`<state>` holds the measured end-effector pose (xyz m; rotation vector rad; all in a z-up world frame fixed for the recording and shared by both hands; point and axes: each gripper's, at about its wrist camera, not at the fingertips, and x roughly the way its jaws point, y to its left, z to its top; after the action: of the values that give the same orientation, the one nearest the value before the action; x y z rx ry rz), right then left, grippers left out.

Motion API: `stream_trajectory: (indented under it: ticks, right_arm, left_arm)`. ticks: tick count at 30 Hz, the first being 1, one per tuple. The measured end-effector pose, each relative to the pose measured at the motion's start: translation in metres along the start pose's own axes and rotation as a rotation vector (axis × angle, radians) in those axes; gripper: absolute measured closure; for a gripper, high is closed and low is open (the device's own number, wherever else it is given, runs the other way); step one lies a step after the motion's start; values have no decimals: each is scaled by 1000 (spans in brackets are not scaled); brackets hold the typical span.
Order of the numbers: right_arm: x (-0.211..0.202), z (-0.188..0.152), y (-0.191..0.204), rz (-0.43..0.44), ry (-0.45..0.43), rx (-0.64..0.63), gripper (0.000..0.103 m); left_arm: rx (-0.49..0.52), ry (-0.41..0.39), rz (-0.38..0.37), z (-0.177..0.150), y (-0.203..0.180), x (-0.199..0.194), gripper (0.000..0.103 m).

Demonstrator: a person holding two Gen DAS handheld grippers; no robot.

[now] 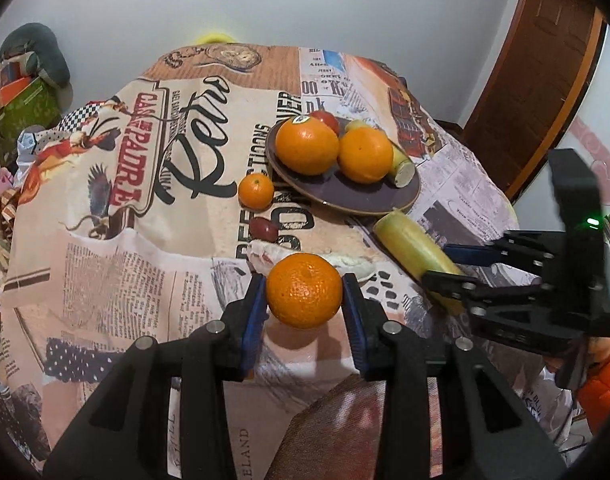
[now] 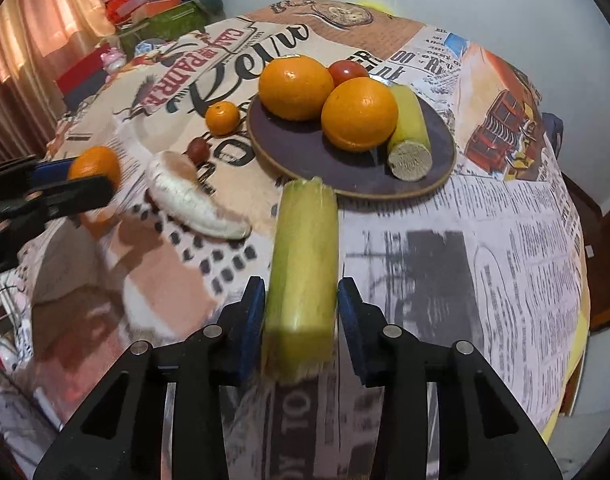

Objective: Organize fruits
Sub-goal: 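Grasp the small tangerine with the left tool while the right tool grasps the corn cob, then carry the tangerine to the plate with left tool while right tool sets the corn cob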

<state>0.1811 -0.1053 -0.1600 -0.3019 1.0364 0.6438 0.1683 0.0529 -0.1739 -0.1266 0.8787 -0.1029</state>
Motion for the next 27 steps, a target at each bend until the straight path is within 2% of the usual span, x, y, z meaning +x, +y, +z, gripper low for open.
stream_trajectory:
  ticks: [5, 11, 27]
  right_arm:
    - [8, 5, -4, 9, -5, 43, 66]
    - [-5, -3, -7, 23, -41, 75, 68]
    - [-53, 22, -48, -67, -215, 162, 68]
  left_arm:
    - [6, -8, -6, 6, -5, 1, 66]
    - [17, -22, -16, 14, -12, 1, 66]
    - [37, -55, -33, 53, -27, 18, 66]
